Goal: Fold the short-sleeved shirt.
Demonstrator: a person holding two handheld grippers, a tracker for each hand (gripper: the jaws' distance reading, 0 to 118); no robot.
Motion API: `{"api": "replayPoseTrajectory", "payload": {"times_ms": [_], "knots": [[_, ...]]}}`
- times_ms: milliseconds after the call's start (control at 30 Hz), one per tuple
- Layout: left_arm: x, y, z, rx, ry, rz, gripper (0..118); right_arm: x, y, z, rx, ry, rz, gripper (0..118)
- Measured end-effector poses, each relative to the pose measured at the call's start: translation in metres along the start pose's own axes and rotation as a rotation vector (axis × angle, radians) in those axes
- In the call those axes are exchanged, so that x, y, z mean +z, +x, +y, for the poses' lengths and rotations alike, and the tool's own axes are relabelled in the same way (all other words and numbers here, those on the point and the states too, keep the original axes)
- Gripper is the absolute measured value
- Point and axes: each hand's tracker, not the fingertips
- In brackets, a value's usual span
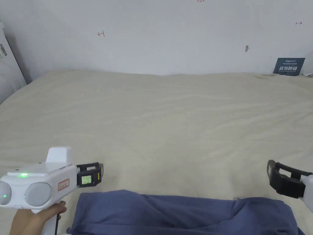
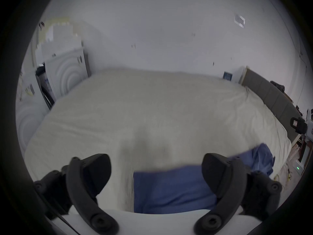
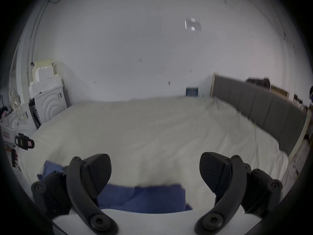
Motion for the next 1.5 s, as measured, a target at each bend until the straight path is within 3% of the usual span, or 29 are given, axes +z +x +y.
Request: {"api": "replayPoseTrajectory", "payload": {"times_ms": [167, 233, 333, 400, 500, 567, 667, 1133, 1300, 1500], "knots": [[0.01, 0.023, 0.014, 0.015, 0.179, 0.023, 87, 0.005, -0.026, 0.012, 0.055, 0.164, -0.067, 106], [0.014, 0.031, 0.015, 0.014, 0.252, 0.024, 77, 0.007, -0.033, 0.013, 0.075, 0.22, -0.084, 100], [0.018, 0.044, 0.009, -0.041, 0.361, 0.048, 62, 0.011, -0.044, 0.012, 0.081, 0.273, -0.092, 68], [0.019, 0.05, 0.004, -0.07, 0.402, 0.058, 60, 0.012, -0.047, 0.011, 0.068, 0.294, -0.096, 63], [0.019, 0.055, -0.002, -0.084, 0.422, 0.046, 33, 0.014, -0.05, 0.008, 0.044, 0.315, -0.09, 20], [0.018, 0.057, -0.005, -0.09, 0.428, 0.054, 17, 0.015, -0.052, 0.007, 0.045, 0.325, -0.097, 3], [0.016, 0.059, -0.009, -0.09, 0.44, 0.056, 0, 0.017, -0.054, 0.005, 0.037, 0.329, -0.086, 1], [0.015, 0.053, -0.01, -0.073, 0.407, 0.024, 0, 0.02, -0.059, 0.005, 0.048, 0.335, -0.079, 1], [0.007, 0.03, 0.001, 0.018, 0.247, -0.096, 0, 0.02, -0.058, 0.005, 0.064, 0.326, -0.074, 1], [-0.019, -0.022, 0.006, 0.198, -0.08, -0.274, 0, 0.015, -0.055, 0.005, 0.072, 0.309, -0.071, 1]]}}
